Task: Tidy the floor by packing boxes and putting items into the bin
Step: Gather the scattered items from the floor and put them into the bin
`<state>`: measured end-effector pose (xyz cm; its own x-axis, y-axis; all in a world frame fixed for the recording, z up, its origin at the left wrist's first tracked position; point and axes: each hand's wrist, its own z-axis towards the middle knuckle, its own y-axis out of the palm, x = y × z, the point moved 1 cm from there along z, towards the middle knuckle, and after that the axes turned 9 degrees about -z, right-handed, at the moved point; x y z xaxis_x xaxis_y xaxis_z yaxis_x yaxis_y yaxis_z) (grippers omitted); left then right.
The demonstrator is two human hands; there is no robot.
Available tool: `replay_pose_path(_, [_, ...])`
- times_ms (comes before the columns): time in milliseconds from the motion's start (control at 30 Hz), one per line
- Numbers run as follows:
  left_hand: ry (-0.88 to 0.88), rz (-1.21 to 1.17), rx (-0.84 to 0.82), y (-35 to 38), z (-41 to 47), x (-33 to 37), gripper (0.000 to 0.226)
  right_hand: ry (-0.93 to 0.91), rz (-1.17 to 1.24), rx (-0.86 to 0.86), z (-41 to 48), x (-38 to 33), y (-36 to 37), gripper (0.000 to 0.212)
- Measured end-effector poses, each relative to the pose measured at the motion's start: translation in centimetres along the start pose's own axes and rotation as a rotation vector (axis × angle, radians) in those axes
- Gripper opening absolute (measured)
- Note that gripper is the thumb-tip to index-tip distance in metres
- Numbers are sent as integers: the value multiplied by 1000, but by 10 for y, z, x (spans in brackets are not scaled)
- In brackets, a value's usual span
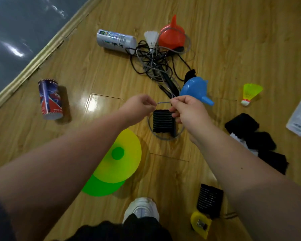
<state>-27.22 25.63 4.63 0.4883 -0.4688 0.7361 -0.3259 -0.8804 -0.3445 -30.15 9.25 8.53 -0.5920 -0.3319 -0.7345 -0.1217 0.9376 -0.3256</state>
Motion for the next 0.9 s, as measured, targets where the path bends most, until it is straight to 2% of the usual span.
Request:
replay_pose_path(67, [1, 75, 0, 1, 4, -11, 11, 16, 10, 27, 1, 10, -5, 10])
replay_pose_path(200, [-101, 686, -26, -19, 3, -39, 50, 36, 1, 54, -9, 23, -14, 10])
replay_pose_path(267, [-211, 891, -56, -35, 3, -55, 57, 38, -7, 46, -12, 25, -9, 10])
replay_pose_path(400, [-427, 912, -183, -54, 7, -83, 64, 22, -21, -5, -12, 20, 14, 9])
replay_pose_path(500, [-534, 1077, -301, -55, 9, -106, 63, 8, -28, -48, -11, 18, 26, 9])
replay_pose_path(633, [-598, 1050, -342, -54, 5, -122, 49, 5, -38, -65, -10, 18, 32, 9])
replay_pose_path(733, [-511, 965, -274, -49, 8, -110, 44, 10, -38, -54, -2, 22, 31, 9])
replay_pose_path(800, [-411, 848, -182, -44, 13, -93, 43, 30, -42, -11, 6, 30, 28, 9])
replay_pose_path(900, [-354, 518, -42, -40, 21, -68, 44, 77, -59, 119, 21, 48, 21, 11])
